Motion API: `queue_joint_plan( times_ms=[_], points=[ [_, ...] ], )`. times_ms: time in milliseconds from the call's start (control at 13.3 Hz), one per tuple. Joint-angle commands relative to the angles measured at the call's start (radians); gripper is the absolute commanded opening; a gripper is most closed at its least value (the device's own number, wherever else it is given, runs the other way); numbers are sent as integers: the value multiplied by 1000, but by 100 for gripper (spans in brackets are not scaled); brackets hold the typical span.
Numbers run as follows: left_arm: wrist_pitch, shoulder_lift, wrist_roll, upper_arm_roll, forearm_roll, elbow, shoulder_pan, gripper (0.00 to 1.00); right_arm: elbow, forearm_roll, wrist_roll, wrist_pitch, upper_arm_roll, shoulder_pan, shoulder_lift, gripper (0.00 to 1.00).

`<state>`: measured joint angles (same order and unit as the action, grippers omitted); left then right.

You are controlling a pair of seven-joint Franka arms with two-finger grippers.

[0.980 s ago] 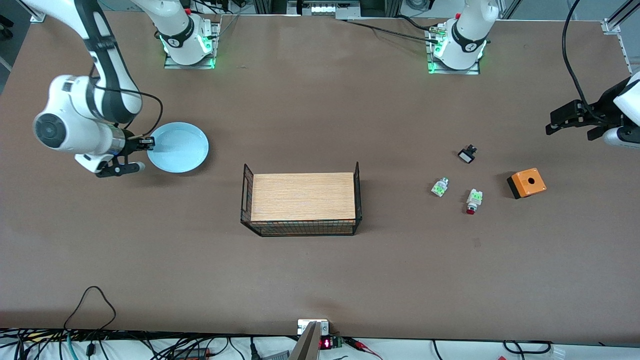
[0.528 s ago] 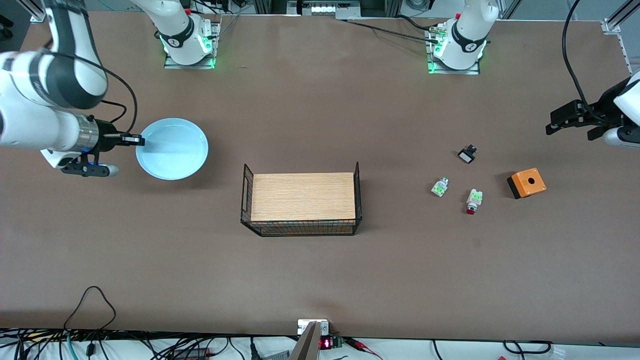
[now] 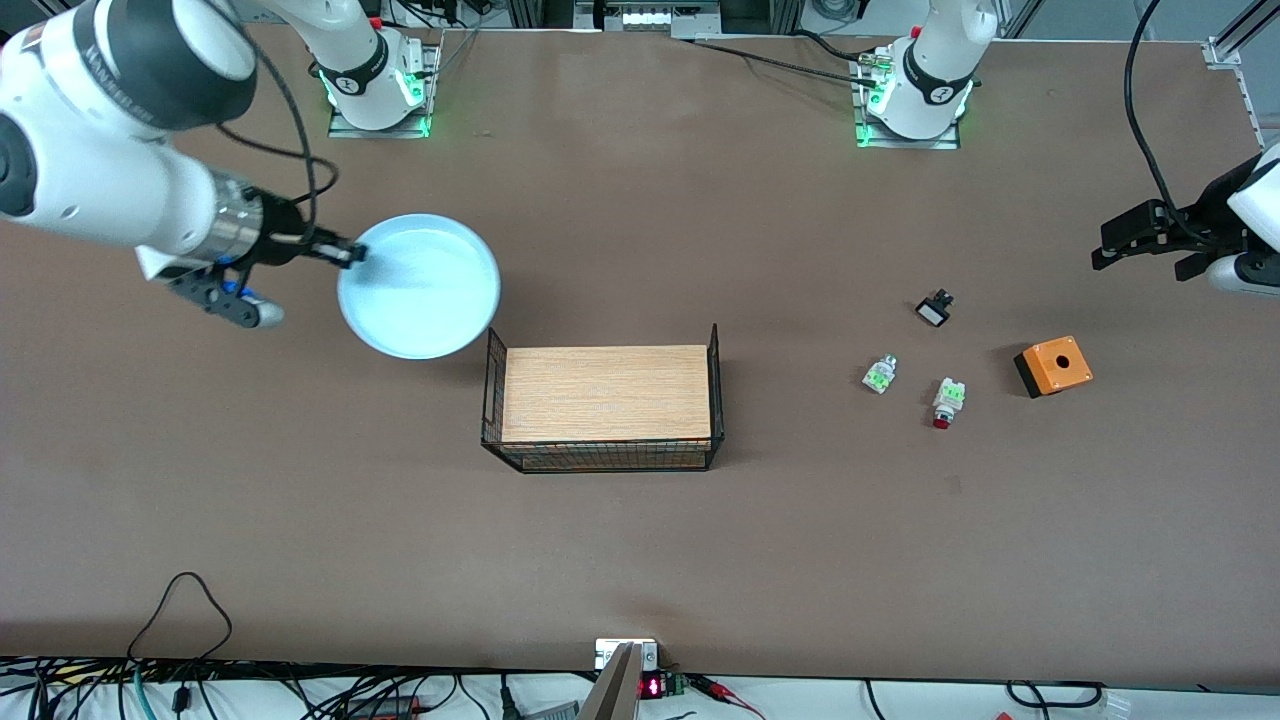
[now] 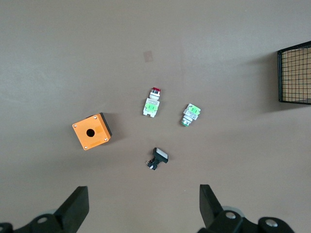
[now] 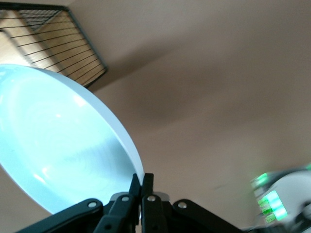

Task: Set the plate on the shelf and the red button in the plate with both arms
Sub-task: 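Carry the blue plate onto the wooden tray with the right gripper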

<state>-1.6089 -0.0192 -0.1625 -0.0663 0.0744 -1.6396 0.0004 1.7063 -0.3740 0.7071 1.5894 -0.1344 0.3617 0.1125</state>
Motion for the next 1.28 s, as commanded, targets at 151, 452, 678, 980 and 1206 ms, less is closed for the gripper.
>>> queue_joint_plan(
  times_ms=[151,452,678,980,1206],
  points=[
    [18,-11,-11,-3,24,30,6,100,-43,-54,236,70,-8,120,12,0],
    [18,-11,-11,-3,24,30,4,100,-45,-56,363,257,-7,206,79,0],
    [18,-11,-11,-3,24,30,4,100,-43,-56,384,316,-7,243,137,0],
    [18,-11,-11,-1,24,30,3,100,-42,-57,422,333,-7,282,183,0],
    [20,-11,-9,-1,24,30,1,100,-40,-80,422,409,-5,290,206,0]
  ],
)
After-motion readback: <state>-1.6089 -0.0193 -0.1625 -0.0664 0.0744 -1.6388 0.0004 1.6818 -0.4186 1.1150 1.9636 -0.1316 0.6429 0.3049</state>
